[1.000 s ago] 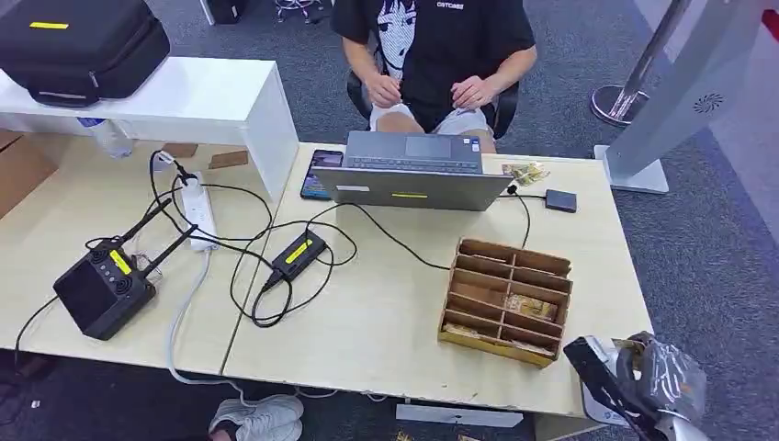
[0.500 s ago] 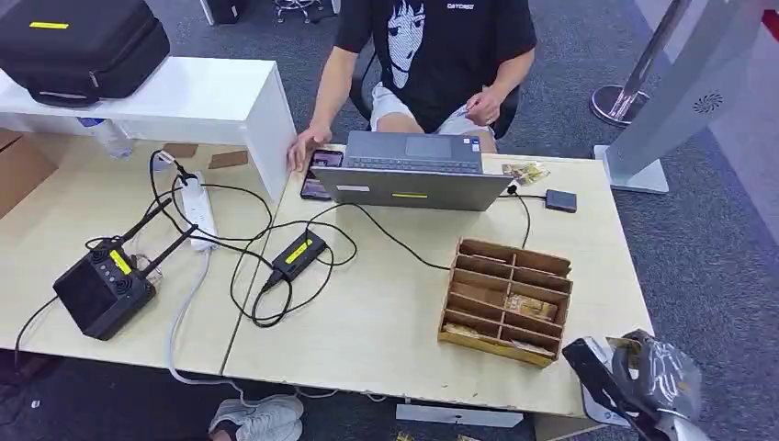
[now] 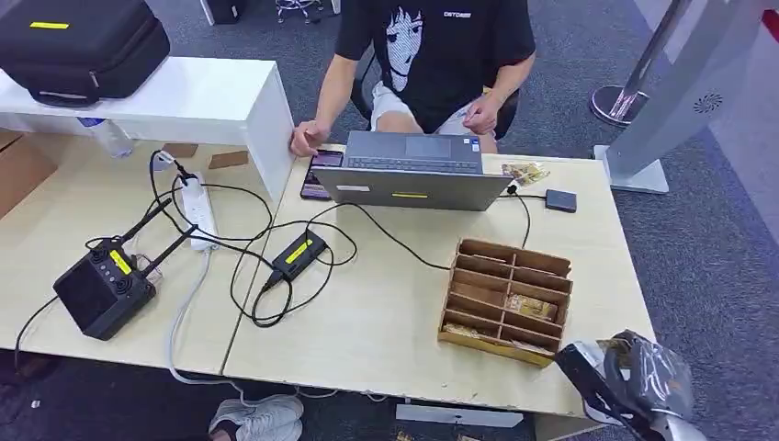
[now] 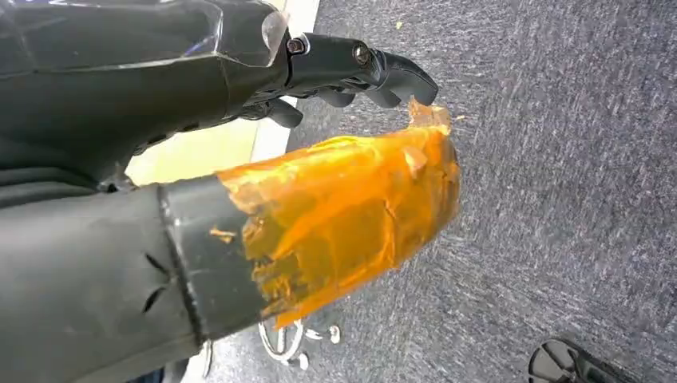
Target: Pass the card to the sensor for recognition and then transmit it.
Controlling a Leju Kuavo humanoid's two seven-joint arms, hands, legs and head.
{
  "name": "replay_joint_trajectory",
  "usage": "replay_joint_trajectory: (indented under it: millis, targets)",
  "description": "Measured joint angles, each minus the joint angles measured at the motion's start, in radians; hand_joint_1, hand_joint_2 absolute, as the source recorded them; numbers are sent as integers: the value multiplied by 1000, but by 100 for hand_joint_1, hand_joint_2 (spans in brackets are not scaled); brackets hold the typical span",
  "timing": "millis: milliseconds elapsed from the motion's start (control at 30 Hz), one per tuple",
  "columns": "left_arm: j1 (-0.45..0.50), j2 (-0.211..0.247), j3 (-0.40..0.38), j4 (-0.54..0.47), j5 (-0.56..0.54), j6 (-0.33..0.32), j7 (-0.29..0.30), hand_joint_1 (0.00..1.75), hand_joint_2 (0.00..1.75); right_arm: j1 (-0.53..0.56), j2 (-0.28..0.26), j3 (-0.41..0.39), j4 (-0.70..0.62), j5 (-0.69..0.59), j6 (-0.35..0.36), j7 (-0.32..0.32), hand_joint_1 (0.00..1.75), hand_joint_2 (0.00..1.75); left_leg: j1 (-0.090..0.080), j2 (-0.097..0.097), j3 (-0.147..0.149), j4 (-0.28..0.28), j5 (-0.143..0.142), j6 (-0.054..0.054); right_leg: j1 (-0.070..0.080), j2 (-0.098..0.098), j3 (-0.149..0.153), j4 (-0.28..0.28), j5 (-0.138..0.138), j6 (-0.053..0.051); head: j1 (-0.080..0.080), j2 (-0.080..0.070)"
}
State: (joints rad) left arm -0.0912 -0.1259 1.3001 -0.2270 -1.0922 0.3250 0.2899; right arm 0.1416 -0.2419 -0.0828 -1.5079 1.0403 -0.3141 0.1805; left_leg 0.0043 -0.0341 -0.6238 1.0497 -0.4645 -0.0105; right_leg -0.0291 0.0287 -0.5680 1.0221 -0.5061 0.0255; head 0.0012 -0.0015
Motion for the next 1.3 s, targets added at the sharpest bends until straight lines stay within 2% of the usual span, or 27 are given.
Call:
replay_joint_trajectory:
  millis: [167, 333, 400, 467, 533, 633, 733, 800, 933, 1067, 1167, 1300]
  targets:
    - [0, 0, 0, 0, 7, 0, 0, 0, 0, 29, 18, 7, -80, 7, -156, -67, 175, 175, 0, 0, 0, 0, 0, 0, 0, 0, 0, 0, 0, 0, 0, 0]
    - [0, -1, 0, 0, 7, 0, -7, 0, 0, 59, 43, 29, -196, -27, -234, -146, 175, 175, 0, 0, 0, 0, -1, 0, 0, 0, 0, 0, 0, 0, 0, 0]
    - [0, -1, 0, 0, -4, -3, -8, 0, 0, 57, 58, 41, -231, -32, -311, -241, 175, 175, 0, 0, -1, 0, -1, 0, 0, 0, 0, 0, 0, 0, 0, 0]
    - [-1, 0, 0, 0, -19, -8, -10, 0, 0, 34, 109, 42, -277, -36, -370, -405, 175, 175, 1, 2, 0, 0, -1, 0, 1, 1, 0, 0, 0, 0, 0, 0]
    - [-3, 0, -3, 0, -29, -14, -12, 0, 0, -6, 137, 66, -298, -57, -380, -446, 175, 175, 1, 2, 1, 0, -1, 0, 1, 2, 0, 0, 0, 0, -1, 0]
    - [-3, 2, -12, 0, -46, -23, -18, 0, 0, -90, 143, 131, -298, -71, -376, -436, 175, 175, 1, 2, 0, 0, 0, -1, 1, 2, 0, 1, 0, 0, 0, 0]
    - [-7, 6, -22, 0, -58, -29, -18, 0, 0, -212, 143, 221, -267, -68, -350, -394, 175, 175, 1, 4, 2, 0, 1, -1, 1, 4, 0, 1, 2, -1, 0, 0]
    - [-8, 9, -29, 0, -60, -33, -19, 0, 0, -256, 143, 260, -252, -69, -345, -382, 175, 175, 1, 0, 1, 0, 1, -1, 1, 1, 1, 1, 2, 0, 0, 0]
    - [-10, 12, -45, 0, -87, -39, -25, 0, 0, -419, 146, 358, -163, -109, -222, -354, 175, 175, 1, 4, 1, 0, 2, -1, 1, 5, 1, 2, 3, -2, 0, 0]
    - [-19, 19, -80, 0, -132, -58, -28, 0, 0, -668, 208, 448, 99, -150, -151, -262, 175, 175, 2, 4, 2, 0, 5, -2, 2, 5, 0, 2, 4, -2, 0, 0]
    - [-18, 19, -101, 0, -148, -66, -29, 0, 0, -821, 248, 464, 300, -193, -138, -252, 175, 175, 4, 1, 1, 0, 6, -3, 4, 2, 1, 2, 5, -2, 0, 0]
    - [-17, 19, -116, 0, -154, -68, -29, 0, 0, -913, 284, 476, 467, -207, -140, -257, 175, 175, 5, 0, 0, 0, 6, -3, 4, 2, 1, 1, 5, -2, 0, 0]
